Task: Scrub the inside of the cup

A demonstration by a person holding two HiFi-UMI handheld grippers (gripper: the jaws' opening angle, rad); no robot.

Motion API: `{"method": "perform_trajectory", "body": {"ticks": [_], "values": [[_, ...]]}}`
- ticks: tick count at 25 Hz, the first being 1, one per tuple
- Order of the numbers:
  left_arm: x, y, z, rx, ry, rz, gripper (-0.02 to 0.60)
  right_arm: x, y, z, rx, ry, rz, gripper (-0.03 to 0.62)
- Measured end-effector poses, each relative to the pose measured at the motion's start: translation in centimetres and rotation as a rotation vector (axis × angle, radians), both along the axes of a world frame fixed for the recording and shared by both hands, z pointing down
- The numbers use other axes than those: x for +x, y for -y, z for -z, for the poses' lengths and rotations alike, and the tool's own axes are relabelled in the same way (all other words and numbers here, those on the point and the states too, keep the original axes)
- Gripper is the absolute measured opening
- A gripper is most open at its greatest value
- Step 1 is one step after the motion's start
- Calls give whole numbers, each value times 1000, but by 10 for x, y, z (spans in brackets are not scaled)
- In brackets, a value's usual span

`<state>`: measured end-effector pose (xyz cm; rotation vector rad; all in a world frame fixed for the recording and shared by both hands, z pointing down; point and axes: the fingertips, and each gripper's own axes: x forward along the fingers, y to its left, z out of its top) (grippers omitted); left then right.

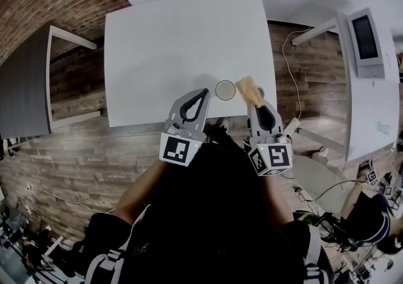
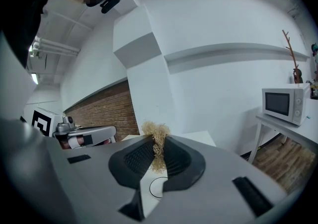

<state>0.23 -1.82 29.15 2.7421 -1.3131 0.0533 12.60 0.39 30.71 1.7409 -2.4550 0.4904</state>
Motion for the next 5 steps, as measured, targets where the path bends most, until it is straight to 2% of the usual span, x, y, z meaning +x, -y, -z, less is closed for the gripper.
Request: {"method": "perform_trajectory", "body": {"ticks": [5], "values": [[0, -2, -1, 0, 1, 2, 3, 5, -2, -1, 3, -6, -4, 37]]}}
